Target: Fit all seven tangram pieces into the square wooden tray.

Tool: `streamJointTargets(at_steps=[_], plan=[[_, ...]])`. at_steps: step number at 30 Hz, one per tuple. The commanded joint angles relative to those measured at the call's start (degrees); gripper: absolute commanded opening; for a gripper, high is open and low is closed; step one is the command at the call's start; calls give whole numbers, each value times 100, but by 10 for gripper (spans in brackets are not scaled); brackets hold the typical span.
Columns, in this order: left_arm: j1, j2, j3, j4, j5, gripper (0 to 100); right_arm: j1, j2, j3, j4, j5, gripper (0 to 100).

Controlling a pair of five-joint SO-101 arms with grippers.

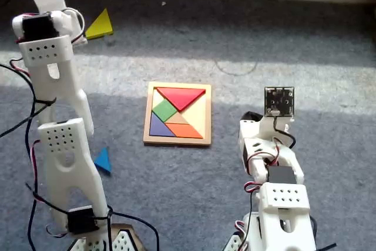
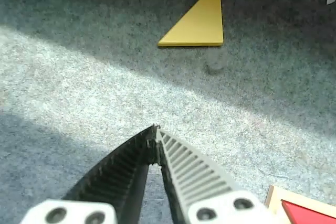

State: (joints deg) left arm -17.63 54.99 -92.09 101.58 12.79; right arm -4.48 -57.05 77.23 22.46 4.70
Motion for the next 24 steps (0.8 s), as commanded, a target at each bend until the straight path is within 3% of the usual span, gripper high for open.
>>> streamJointTargets(at_steps=[1,12,21,24], plan=[[-303,-1411,611,53,-88,7,40,-101,-31,-127,62,10],[-954,-4954,5015,18,-62,7,31,-92,-31,-119,62,10],[-1675,-6818,8259,-9,-62,7,22,-92,-31,-110,62,10],[-2105,-7327,9253,-422,255,7,-40,-92,-31,-101,62,10]])
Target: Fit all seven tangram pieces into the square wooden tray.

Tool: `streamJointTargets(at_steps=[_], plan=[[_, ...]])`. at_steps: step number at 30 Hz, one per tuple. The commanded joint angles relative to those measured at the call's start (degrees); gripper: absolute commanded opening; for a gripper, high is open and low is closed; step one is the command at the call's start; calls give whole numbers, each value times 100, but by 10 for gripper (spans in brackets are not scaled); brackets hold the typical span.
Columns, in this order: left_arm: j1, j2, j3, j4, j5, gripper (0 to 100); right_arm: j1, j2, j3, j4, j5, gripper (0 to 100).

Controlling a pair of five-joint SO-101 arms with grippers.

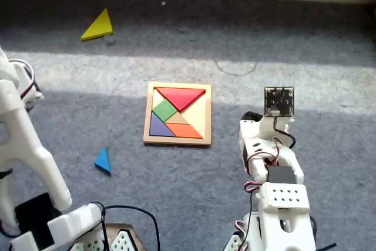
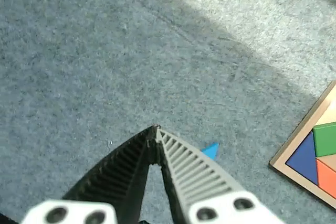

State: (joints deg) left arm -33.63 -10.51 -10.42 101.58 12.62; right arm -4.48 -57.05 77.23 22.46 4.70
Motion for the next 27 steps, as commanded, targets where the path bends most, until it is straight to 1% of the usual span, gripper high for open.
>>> streamJointTargets(at_steps=[1,5,8,14,20,27], plan=[[-673,-936,1446,-633,369,7,-84,-110,-31,-92,62,10],[-1138,-1402,3046,-1556,404,7,-207,-127,-66,22,62,10],[-1411,-1596,4075,-2119,404,7,-356,-136,-101,593,62,10],[-1587,-1807,5376,-3156,440,7,-1042,-136,-673,1429,53,10],[-1552,-1859,6352,-3877,440,7,-2114,-136,-1138,1938,53,10],[-1578,-1859,7275,-4809,440,7,-3565,-84,-1490,1974,35,10]])
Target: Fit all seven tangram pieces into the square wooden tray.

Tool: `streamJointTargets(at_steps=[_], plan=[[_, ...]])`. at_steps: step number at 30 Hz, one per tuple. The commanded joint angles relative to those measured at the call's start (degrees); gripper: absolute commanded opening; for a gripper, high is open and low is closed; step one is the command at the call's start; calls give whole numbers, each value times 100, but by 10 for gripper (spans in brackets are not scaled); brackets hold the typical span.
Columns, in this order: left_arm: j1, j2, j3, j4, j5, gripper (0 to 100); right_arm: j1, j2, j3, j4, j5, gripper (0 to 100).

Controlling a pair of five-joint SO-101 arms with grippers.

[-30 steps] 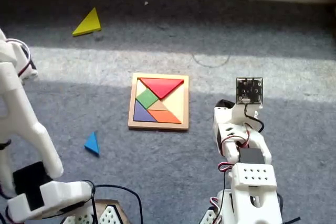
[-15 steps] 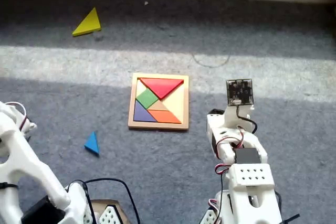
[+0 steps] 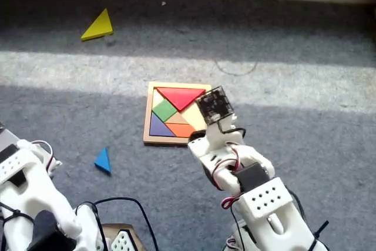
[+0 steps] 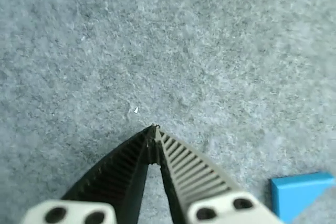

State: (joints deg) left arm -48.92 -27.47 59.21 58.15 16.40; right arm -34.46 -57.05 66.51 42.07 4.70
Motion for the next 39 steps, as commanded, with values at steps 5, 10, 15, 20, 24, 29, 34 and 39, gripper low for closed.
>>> streamJointTargets(at_steps=[5,10,15,20,24,29,34,39], plan=[[-163,-171,488,-607,62,7,-1244,-75,-716,13,-545,50],[-356,-163,505,-615,35,7,-1349,-75,-778,-22,-677,128],[-708,-163,505,-598,62,7,-1763,215,-787,-251,-686,128],[-892,-171,514,-598,35,7,-2105,1437,-1385,-251,-712,128],[-971,-171,514,-598,26,6,-2246,2413,-2114,-251,-712,130],[-1314,-171,514,-615,53,6,-2589,3363,-2835,-251,-712,132],[-1701,-171,514,-624,44,6,-2826,4145,-3407,-224,-1204,226],[-1754,-171,532,-624,53,6,-3108,4980,-4110,-215,-1644,322]])
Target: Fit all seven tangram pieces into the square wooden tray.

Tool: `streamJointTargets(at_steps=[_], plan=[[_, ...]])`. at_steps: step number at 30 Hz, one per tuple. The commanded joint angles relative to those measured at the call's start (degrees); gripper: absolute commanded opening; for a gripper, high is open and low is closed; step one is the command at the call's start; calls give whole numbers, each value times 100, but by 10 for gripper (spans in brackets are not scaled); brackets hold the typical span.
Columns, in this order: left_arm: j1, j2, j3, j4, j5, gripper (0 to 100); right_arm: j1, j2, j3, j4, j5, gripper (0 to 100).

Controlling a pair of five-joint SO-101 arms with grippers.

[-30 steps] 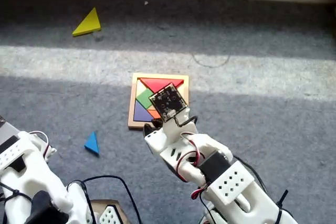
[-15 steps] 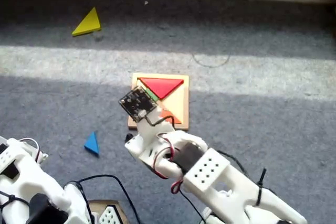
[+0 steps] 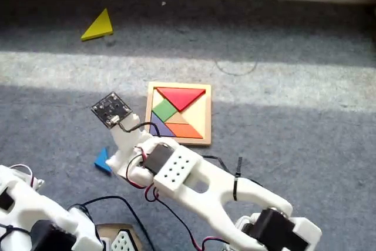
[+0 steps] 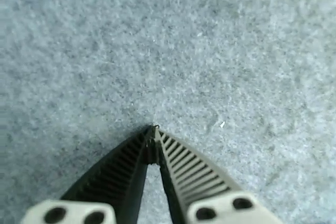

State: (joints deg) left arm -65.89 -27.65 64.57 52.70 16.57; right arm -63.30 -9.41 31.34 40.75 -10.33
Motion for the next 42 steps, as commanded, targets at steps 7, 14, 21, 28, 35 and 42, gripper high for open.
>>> streamJointTargets(at_steps=[7,14,21,28,35,42], plan=[[-13,-154,127,-88,44,6,-716,1525,-1613,-84,-176,322],[-31,-154,180,-88,44,6,-734,2659,-2527,-84,-176,321],[-31,-154,180,-88,44,6,-725,3046,-2677,-84,-176,285],[-31,-154,180,-88,44,6,-708,3240,-2747,-101,-141,237],[-31,-154,180,-88,44,6,-629,3864,-3424,-84,-158,237],[-31,-154,180,-88,35,6,-611,4330,-4189,620,-158,231]])
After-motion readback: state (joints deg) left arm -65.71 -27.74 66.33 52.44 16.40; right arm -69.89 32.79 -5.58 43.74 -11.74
